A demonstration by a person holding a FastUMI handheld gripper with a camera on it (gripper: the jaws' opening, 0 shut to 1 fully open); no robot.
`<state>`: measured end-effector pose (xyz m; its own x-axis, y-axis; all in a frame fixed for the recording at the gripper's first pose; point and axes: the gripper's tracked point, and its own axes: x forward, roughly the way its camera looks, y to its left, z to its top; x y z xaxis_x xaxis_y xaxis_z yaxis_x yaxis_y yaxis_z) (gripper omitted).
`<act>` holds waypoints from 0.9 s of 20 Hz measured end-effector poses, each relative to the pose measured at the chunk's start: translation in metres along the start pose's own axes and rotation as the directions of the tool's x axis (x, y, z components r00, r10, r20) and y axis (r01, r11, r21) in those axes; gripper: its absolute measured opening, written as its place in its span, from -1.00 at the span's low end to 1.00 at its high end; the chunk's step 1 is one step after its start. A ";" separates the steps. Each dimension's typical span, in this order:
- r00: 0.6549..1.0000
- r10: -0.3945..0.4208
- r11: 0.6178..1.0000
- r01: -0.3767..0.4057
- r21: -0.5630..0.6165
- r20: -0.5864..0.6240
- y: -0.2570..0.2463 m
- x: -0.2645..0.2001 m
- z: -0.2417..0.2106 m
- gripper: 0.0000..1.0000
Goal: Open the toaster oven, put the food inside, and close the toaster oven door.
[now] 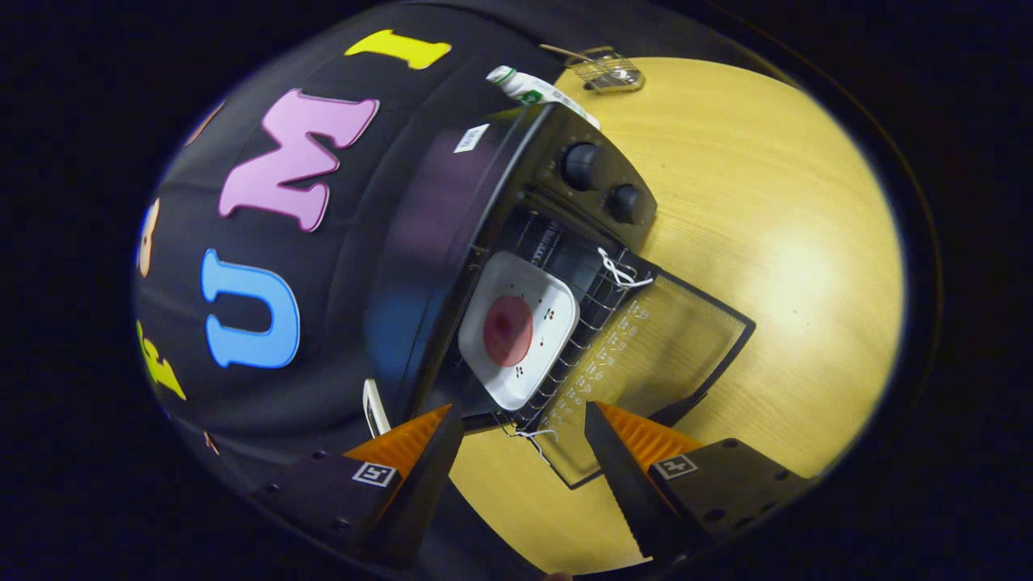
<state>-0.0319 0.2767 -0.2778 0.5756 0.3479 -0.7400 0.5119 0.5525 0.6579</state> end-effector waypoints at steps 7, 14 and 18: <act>1.000 -0.011 0.842 -0.006 -0.539 -0.028 -0.025 -0.042 -0.016 0.97; 0.987 -0.150 0.571 0.040 -0.820 -0.056 -0.087 -0.039 -0.058 0.97; 0.968 -0.241 0.544 0.079 -0.835 -0.066 -0.120 -0.007 -0.077 0.97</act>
<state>-0.1466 0.2666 -0.3623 0.3919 0.2536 -0.8843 -0.2092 0.9606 0.1828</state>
